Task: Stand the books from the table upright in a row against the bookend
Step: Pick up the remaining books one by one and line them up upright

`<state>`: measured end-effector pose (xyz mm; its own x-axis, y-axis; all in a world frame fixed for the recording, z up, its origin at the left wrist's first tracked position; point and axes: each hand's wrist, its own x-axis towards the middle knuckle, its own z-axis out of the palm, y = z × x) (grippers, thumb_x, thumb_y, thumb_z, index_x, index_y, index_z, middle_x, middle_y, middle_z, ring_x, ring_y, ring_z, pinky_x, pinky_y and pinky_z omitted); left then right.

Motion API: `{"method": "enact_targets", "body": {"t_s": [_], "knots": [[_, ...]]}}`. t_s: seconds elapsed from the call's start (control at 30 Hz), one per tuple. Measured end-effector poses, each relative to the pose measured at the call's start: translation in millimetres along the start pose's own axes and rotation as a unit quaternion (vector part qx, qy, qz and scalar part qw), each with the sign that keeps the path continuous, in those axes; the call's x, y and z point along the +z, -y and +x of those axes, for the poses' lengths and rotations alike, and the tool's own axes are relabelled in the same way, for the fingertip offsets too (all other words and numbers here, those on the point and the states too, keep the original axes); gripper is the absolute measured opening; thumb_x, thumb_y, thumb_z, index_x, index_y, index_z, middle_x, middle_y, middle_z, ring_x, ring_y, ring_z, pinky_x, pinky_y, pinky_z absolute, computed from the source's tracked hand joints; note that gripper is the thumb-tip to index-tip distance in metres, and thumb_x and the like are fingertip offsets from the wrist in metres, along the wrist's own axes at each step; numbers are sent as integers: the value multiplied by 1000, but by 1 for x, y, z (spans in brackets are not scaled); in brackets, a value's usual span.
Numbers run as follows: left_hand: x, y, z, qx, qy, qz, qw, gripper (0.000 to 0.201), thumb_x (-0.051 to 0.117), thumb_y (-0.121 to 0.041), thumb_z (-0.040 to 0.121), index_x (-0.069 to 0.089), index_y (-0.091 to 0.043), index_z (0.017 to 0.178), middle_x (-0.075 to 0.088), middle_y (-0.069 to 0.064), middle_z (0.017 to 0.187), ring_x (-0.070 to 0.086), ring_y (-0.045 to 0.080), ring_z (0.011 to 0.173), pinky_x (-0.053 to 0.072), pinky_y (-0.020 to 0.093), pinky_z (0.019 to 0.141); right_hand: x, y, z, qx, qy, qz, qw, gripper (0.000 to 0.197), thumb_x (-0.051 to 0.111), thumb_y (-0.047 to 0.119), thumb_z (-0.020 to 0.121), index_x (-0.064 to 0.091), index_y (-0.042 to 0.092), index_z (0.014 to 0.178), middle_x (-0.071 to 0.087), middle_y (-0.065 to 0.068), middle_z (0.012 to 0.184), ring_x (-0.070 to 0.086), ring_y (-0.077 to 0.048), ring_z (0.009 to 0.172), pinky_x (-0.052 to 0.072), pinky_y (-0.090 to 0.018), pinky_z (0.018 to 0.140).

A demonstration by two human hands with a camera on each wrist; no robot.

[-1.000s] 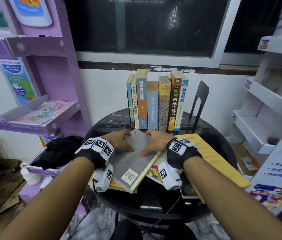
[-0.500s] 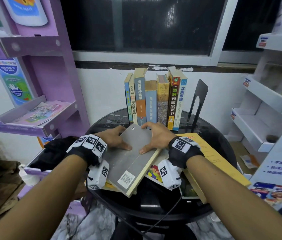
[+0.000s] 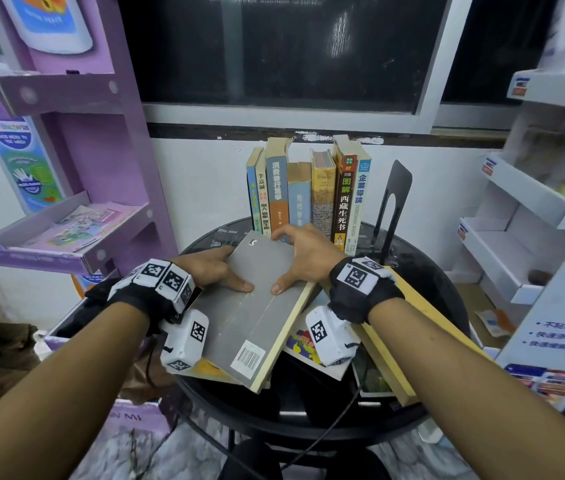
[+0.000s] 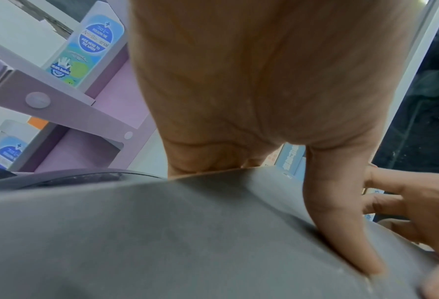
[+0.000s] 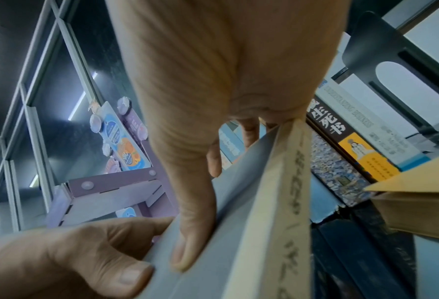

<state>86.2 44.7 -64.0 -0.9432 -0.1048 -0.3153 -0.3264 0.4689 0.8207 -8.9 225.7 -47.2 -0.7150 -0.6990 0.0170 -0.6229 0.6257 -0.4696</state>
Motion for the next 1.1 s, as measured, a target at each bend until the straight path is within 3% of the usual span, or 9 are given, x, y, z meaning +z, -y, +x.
{"method": "enact_targets", "body": {"t_s": [0.07, 0.23, 0.37, 0.53, 0.63, 0.73, 0.8, 0.9, 1.1], "knots": [[-2, -4, -3, 10, 1, -3, 1000, 44, 72, 4, 77, 54, -22, 106, 68, -3, 92, 67, 7, 78, 55, 21, 64, -3, 4, 0, -10, -4, -2, 1000, 97, 94, 35, 48, 45, 33, 131, 45, -9, 129, 45, -28, 119, 40, -36, 97], [-4, -11, -8, 35, -18, -31, 999, 99, 83, -10, 50, 37, -22, 137, 60, 7, 122, 60, 25, 111, 53, 43, 91, -17, 11, -5, -49, 14, 10, 999, 96, 92, 29, 55, 40, 32, 136, 51, -5, 136, 48, -23, 119, 44, -34, 95], [-4, -19, -13, 67, -39, -59, 995, 98, 79, -7, 50, 33, -22, 135, 56, 6, 122, 56, 27, 116, 49, 46, 97, -34, 15, -10, -78, -14, 20, 997, 87, 89, 23, 62, 44, 30, 136, 52, 1, 126, 47, -14, 101, 40, -25, 81], [-8, -33, -17, 128, -54, -88, 986, 92, 80, -7, 56, 33, -25, 133, 58, 9, 123, 61, 28, 111, 52, 52, 91, -62, 19, -14, -90, -63, 41, 993, 73, 87, 21, 66, 52, 37, 128, 49, 17, 86, 53, -8, 82, 45, -22, 66], [-6, -41, -17, 180, -69, -110, 975, 89, 79, -4, 62, 33, -25, 134, 57, 10, 125, 62, 29, 111, 54, 53, 87, -77, 21, -18, -103, -101, 55, 988, 65, 85, 22, 68, 55, 36, 124, 53, 10, 92, 54, -6, 82, 43, -15, 63], [-4, -44, -16, 227, -82, -138, 961, 83, 74, 9, 73, 30, -20, 136, 59, 8, 122, 65, 23, 107, 57, 46, 81, -89, 21, -21, -101, -148, 91, 980, 53, 83, 30, 70, 62, 35, 117, 63, -1, 101, 62, -18, 91, 54, -30, 74], [-2, -44, -14, 251, -92, -152, 952, 77, 67, 14, 76, 29, -17, 135, 59, 7, 121, 66, 19, 105, 58, 39, 76, -96, 19, -26, -98, -127, 118, 980, 47, 80, 31, 74, 61, 35, 116, 61, 2, 114, 62, -16, 97, 56, -34, 82], [1, -42, -9, 264, -107, -163, 945, 76, 66, 15, 76, 29, -18, 134, 57, 7, 122, 66, 15, 102, 58, 34, 73, -101, 16, -34, -99, -77, 123, 985, 51, 78, 24, 78, 57, 36, 123, 49, 12, 123, 55, -11, 105, 54, -27, 85], [7, -32, 2, 253, -103, -168, 947, 86, 79, 0, 69, 32, -28, 134, 58, 5, 126, 61, 23, 113, 56, 46, 86, -94, 12, -36, -113, -85, 89, 986, 57, 78, 18, 78, 55, 30, 130, 47, 7, 139, 54, -14, 113, 52, -23, 83]]}}
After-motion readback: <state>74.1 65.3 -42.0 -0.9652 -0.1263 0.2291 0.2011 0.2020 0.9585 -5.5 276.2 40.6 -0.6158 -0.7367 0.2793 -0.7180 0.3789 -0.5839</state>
